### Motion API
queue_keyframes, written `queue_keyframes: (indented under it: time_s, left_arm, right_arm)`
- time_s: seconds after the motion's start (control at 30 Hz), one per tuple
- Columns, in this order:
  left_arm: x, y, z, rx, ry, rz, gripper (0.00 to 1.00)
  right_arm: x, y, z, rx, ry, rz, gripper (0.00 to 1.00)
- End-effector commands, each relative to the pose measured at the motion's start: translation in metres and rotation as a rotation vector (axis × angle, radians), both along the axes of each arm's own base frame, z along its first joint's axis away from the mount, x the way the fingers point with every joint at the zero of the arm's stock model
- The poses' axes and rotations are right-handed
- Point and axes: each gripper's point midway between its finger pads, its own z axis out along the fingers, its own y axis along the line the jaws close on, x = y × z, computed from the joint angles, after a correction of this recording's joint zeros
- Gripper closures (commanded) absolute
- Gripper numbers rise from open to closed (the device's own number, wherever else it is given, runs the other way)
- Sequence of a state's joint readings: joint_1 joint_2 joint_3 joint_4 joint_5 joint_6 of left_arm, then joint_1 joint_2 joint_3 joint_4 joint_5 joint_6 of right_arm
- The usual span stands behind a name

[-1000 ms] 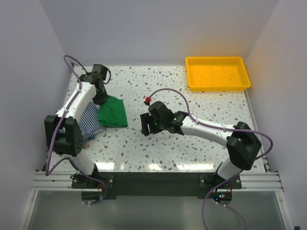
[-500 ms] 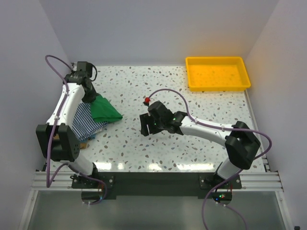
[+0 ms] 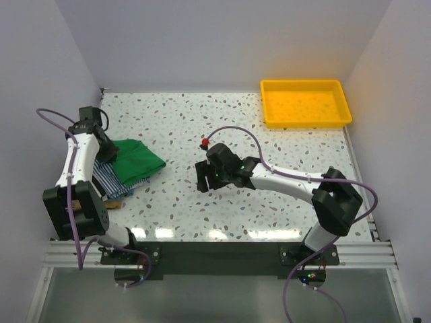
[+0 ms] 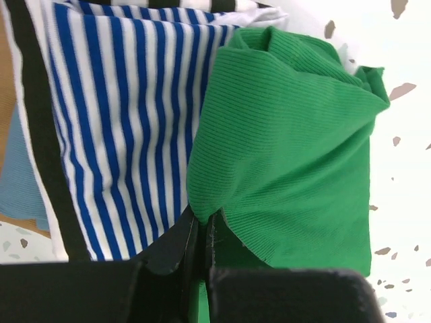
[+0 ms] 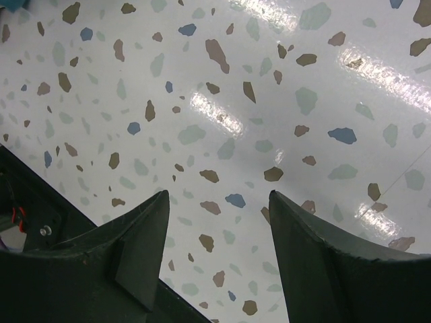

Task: Fold and stack the tank tops
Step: Neatly place the folded tank top to the corner

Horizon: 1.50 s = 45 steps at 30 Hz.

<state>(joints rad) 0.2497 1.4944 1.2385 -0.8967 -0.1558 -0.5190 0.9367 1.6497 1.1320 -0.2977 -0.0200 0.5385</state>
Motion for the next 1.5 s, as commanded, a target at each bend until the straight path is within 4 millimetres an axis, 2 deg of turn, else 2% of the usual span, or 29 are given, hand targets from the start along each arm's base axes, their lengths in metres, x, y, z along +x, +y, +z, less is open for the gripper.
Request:
queue_keyframes:
  time_s: [0.0,0.1,0.43,0.67,0.87,0.97,1.03,1.1,1.17,1.23,1.37,1.47]
  left_arm:
    - [0.003,0.023,0.013,0.042,-0.086,0.027,1.0]
    - [-0.005,0.04,0.012,0.057,-0.093,0.082,1.0]
    - [-0.023,0.076,0.005,0.116,-0.09,0.221,1.0]
    - [-0.026,0.086,0.004,0.131,-0.102,0.291,1.0]
    - [-0.026,0.098,0.015,0.156,-0.13,0.323,1.0]
    - [-0.027,0.095,0.01,0.138,-0.123,0.326,0.92]
    - [-0.026,0.09,0.017,0.125,-0.158,0.317,0.91]
    - [-0.028,0.091,0.031,0.145,-0.204,0.334,0.82]
    - [-0.03,0.092,0.034,0.156,-0.206,0.345,0.77]
    - [-0.032,0.092,0.028,0.149,-0.181,0.352,0.69]
    - [-0.036,0.09,0.012,0.135,-0.153,0.362,0.59]
    - [-0.034,0.087,0.003,0.112,-0.151,0.364,0.56]
  right_arm:
    - [0.003,0.012,0.009,0.043,-0.012,0.02,0.36]
    - [0.003,0.012,0.009,0.045,-0.013,0.021,0.36]
    - [0.002,0.013,0.005,0.044,-0.004,0.023,0.36]
    - [0.001,0.013,0.001,0.04,0.001,0.023,0.36]
    - [0.002,0.012,-0.001,0.034,0.001,0.022,0.36]
    - [0.002,0.012,-0.002,0.033,0.002,0.022,0.36]
    - [0.002,0.012,0.0,0.032,-0.004,0.019,0.36]
    - [0.003,0.011,-0.001,0.027,-0.007,0.016,0.36]
    - [0.002,0.012,-0.002,0.031,0.001,0.022,0.36]
    - [0.001,0.014,-0.003,0.036,0.006,0.025,0.36]
    - [0.001,0.014,-0.003,0.034,0.003,0.024,0.36]
    - [0.002,0.013,-0.002,0.032,0.0,0.022,0.36]
